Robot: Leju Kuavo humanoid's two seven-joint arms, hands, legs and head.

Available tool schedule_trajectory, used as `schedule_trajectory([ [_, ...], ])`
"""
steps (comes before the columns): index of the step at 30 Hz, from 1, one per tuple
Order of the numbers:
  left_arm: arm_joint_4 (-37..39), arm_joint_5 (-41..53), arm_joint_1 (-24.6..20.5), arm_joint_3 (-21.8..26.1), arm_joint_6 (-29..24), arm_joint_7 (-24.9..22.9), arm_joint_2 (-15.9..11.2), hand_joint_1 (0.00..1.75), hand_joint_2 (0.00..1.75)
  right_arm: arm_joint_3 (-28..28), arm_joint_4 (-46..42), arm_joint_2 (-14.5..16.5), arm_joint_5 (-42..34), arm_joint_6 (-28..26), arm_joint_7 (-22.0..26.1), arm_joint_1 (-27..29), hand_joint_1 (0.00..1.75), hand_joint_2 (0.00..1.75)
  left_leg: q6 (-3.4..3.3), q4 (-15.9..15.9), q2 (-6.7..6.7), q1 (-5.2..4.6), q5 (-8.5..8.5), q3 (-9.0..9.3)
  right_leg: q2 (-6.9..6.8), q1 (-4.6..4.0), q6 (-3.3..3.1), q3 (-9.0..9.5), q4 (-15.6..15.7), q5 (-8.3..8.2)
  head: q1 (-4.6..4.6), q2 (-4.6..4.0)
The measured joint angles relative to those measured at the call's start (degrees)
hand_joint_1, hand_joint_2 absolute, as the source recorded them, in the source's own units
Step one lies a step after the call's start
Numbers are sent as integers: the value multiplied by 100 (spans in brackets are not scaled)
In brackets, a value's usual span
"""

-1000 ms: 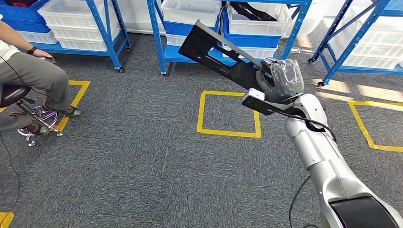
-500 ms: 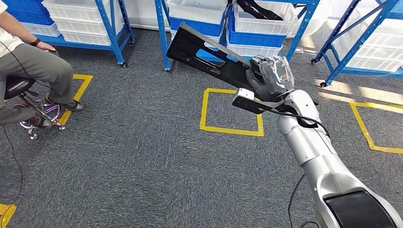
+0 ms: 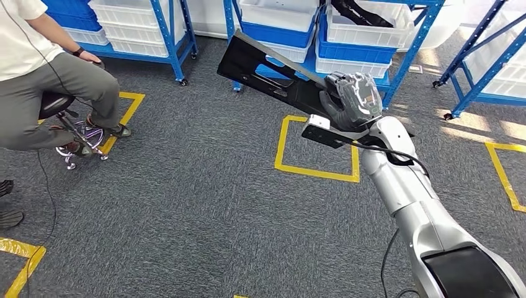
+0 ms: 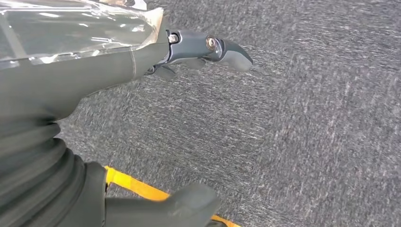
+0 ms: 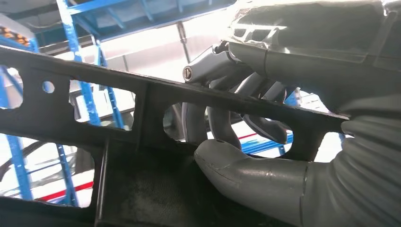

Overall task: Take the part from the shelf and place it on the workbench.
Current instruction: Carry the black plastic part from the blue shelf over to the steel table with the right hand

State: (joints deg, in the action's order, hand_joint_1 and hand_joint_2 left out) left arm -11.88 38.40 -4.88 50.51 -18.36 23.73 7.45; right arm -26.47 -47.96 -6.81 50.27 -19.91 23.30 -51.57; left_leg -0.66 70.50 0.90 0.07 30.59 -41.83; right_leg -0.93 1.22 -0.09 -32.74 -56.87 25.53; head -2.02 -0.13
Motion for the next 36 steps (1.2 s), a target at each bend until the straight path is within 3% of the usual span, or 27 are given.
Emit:
schedule_trajectory([
  [1,1,0,2,5,0,-3,-1,0,175,-8,1,-1,2,-2,0,15,175,175,35,270,-16,33,78,-129,-53,-2,0,-2,0,1,2,0],
  [2,1,0,5,8,0,-5,-3,0,175,-19,1,-1,4,-5,0,32,175,175,65,336,-34,65,51,-158,-105,1,1,-3,-1,1,-1,0],
  [3,2,0,6,10,0,-8,-7,0,175,-30,1,-1,5,-8,0,47,175,175,90,174,-64,96,-70,-73,-156,5,3,-2,-3,2,0,0],
  [5,2,1,3,13,0,-10,-17,0,175,-46,-9,-2,5,-16,-4,58,175,175,127,-603,-257,132,-405,341,-249,1,24,-1,-15,14,-1,0],
  [7,2,7,-4,14,0,-18,-18,0,175,-48,-39,-18,4,-38,-19,65,175,175,101,-1156,-398,116,-570,623,-329,-38,75,-10,-32,34,10,0],
  [8,2,13,-7,16,0,-25,-16,0,175,-50,-61,-24,4,-51,-31,75,175,175,70,-1230,-404,91,-573,644,-370,-59,107,-11,-31,36,22,0],
  [10,2,32,-6,25,-2,-39,-17,0,175,-55,-116,-30,6,-73,-54,107,175,175,-26,-1252,-280,62,-613,621,-446,-77,183,-21,-23,37,40,0],
  [12,2,48,-6,34,-5,-55,-14,0,175,-52,-167,-52,8,-75,-69,149,175,175,-126,-1304,-181,57,-673,626,-339,-64,219,-115,-208,162,47,0],
  [15,2,55,-12,38,-15,-82,-20,0,175,-50,-202,-104,15,-79,-83,261,175,175,-209,-1330,-15,58,-721,611,-8,-40,161,-593,-1277,646,66,0],
  [16,2,57,-12,38,-18,-86,-21,0,175,-51,-205,-120,21,-80,-86,314,175,175,-218,-1329,55,53,-726,604,37,-42,163,-739,-1604,753,70,0],
  [17,3,58,-10,38,-21,-89,-21,0,175,-51,-209,-130,29,-82,-91,366,175,175,-222,-1326,131,49,-732,599,62,-46,182,-796,-1740,778,74,0],
  [18,3,60,-7,38,-22,-91,-20,0,175,-52,-223,-140,40,-83,-97,408,175,175,-220,-1323,205,45,-738,596,79,-49,216,-729,-1625,708,78,0],
  [21,4,66,-4,38,-22,-93,-20,0,175,-52,-327,-158,65,-84,-113,459,175,175,-184,-1301,400,33,-757,582,274,-31,286,-133,-473,291,81,0],
  [23,4,68,-3,38,-22,-92,-22,0,175,-53,-397,-175,71,-84,-122,474,175,175,-136,-1286,497,16,-773,548,368,-37,248,65,-83,177,76,0],
  [25,3,73,12,40,-22,-91,-28,0,175,-56,-452,-186,80,-82,-137,497,175,175,-76,-1291,572,18,-797,511,275,-36,178,73,-67,153,75,0],
  [26,4,75,22,42,-23,-93,-33,0,175,-57,-481,-187,84,-81,-148,505,175,175,-48,-1262,518,21,-777,486,226,-20,143,76,-58,137,71,0],
  [28,5,75,26,45,-24,-102,-40,0,175,-57,-538,-198,87,-78,-161,508,175,175,12,-938,254,28,-557,331,116,18,39,88,-33,108,46,0],
  [30,6,74,19,47,-24,-109,-37,0,175,-57,-573,-216,88,-74,-164,514,175,175,70,-222,17,55,-178,12,5,-6,-27,86,-31,106,26,0],
  [32,6,73,16,49,-24,-124,-34,0,175,-61,-582,-228,96,-72,-164,538,175,175,116,299,-32,89,-2,-226,-118,-21,-37,83,-32,107,27,0],
  [33,6,73,16,51,-24,-132,-34,0,175,-63,-589,-230,102,-73,-164,557,175,175,129,268,-53,101,-61,-200,-179,-23,-36,83,-33,108,26,0],
  [34,6,74,16,51,-24,-138,-35,0,175,-66,-602,-231,109,-75,-164,576,175,175,134,32,-93,111,-198,-68,-237,-24,-31,85,-34,113,25,0],
  [36,6,93,9,51,-19,-141,-38,0,175,-65,-651,-245,119,-80,-168,610,175,175,113,-750,-316,103,-501,372,-346,-48,-3,92,-40,133,22,0],
])
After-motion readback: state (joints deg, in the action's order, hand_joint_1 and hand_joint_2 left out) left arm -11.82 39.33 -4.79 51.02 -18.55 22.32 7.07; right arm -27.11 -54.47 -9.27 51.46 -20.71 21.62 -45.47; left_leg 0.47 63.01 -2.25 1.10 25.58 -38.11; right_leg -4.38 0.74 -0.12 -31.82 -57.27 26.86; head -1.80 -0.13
